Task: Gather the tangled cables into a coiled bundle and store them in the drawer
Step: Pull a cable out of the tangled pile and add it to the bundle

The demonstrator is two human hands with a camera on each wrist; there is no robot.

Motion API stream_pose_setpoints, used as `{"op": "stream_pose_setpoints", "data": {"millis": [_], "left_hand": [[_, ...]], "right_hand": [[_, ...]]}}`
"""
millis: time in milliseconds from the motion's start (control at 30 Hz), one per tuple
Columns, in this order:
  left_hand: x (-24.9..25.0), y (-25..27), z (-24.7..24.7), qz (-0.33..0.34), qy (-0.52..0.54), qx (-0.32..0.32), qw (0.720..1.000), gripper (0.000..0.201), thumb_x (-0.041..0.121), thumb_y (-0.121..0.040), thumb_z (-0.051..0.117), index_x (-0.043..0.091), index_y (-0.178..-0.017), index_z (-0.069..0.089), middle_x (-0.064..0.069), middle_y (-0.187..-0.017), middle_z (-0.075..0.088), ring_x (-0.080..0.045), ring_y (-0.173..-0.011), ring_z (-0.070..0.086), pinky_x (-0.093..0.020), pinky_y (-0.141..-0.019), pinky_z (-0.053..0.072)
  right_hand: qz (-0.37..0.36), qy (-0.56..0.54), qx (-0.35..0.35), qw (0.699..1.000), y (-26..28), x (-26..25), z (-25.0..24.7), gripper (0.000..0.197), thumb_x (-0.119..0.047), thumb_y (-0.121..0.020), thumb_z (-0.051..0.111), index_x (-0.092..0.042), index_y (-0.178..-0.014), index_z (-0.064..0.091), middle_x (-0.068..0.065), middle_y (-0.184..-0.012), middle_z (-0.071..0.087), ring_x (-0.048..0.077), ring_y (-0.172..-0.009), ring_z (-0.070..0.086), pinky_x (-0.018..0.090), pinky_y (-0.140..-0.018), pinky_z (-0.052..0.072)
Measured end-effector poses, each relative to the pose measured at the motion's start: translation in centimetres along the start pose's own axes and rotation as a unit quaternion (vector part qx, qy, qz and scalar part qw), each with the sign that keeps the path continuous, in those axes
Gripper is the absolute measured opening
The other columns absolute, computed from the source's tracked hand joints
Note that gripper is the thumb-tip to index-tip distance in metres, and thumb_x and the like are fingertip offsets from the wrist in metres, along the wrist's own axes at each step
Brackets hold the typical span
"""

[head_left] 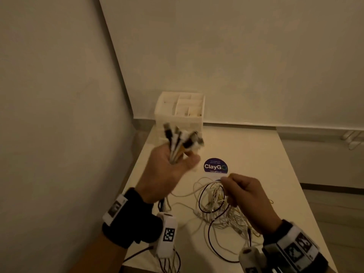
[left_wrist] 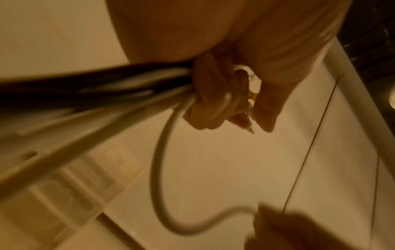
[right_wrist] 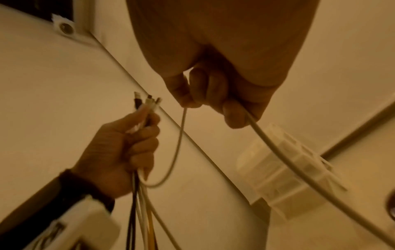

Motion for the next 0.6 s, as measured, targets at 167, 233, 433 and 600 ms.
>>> {"op": "stream_pose_setpoints", "data": {"millis": [167, 233, 433, 600], "left_hand": [[-1.3, 1.4, 5.3, -0.023, 0.003, -0.089, 0.996, 0.021, 0.012, -0.087, 0.069, 0.023, -0.104, 0.068, 0.024, -0.082, 0.071, 0.006, -0.079, 0.065, -0.013, -0.072, 0.048], [-1.1, 1.4, 5.8, -0.021, 0.005, -0.087, 0.996, 0.015, 0.010, -0.091, 0.062, 0.020, -0.102, 0.065, 0.027, -0.065, 0.064, 0.010, -0.065, 0.060, -0.004, -0.065, 0.041], [0.7, 0.6, 5.4, -0.003, 0.039, -0.059, 0.997, 0.017, 0.006, -0.094, 0.054, 0.022, -0.093, 0.061, 0.011, -0.088, 0.056, -0.017, -0.082, 0.048, -0.049, -0.065, 0.036], [-1.1, -1.6, 2.0, -0.018, 0.076, 0.036, 0.996, 0.013, 0.030, -0.092, 0.059, 0.018, -0.097, 0.058, 0.007, -0.054, 0.020, -0.013, -0.033, 0.025, -0.029, -0.042, 0.024]], "right_hand": [[-0.020, -0.066, -0.003, 0.998, -1.3, -2.5, 0.5, 0.037, -0.020, -0.091, 0.053, 0.007, -0.065, 0.049, 0.002, -0.054, 0.035, 0.016, -0.049, 0.028, 0.033, -0.050, 0.027], [-0.009, -0.108, -0.002, 0.994, -1.5, -2.7, 0.5, 0.037, -0.014, -0.095, 0.051, 0.009, -0.066, 0.045, 0.003, -0.055, 0.031, 0.017, -0.049, 0.023, 0.033, -0.050, 0.023], [-0.003, -0.129, -0.020, 0.991, -1.3, -2.8, 0.7, 0.042, -0.034, -0.094, 0.051, -0.002, -0.068, 0.062, 0.007, -0.052, 0.035, 0.019, -0.049, 0.026, 0.035, -0.051, 0.024], [-0.025, -0.085, -0.043, 0.995, -1.1, -1.3, 0.7, 0.044, -0.036, -0.095, 0.045, -0.003, -0.075, 0.066, 0.011, -0.055, 0.047, 0.022, -0.052, 0.039, 0.030, -0.052, 0.034]]}}
Point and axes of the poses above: each hand's wrist, its own y-axis away from the middle knuckle, its own z-axis out of the palm, x = y × z, the point moved 7 cm from there along -y, towards the middle knuckle
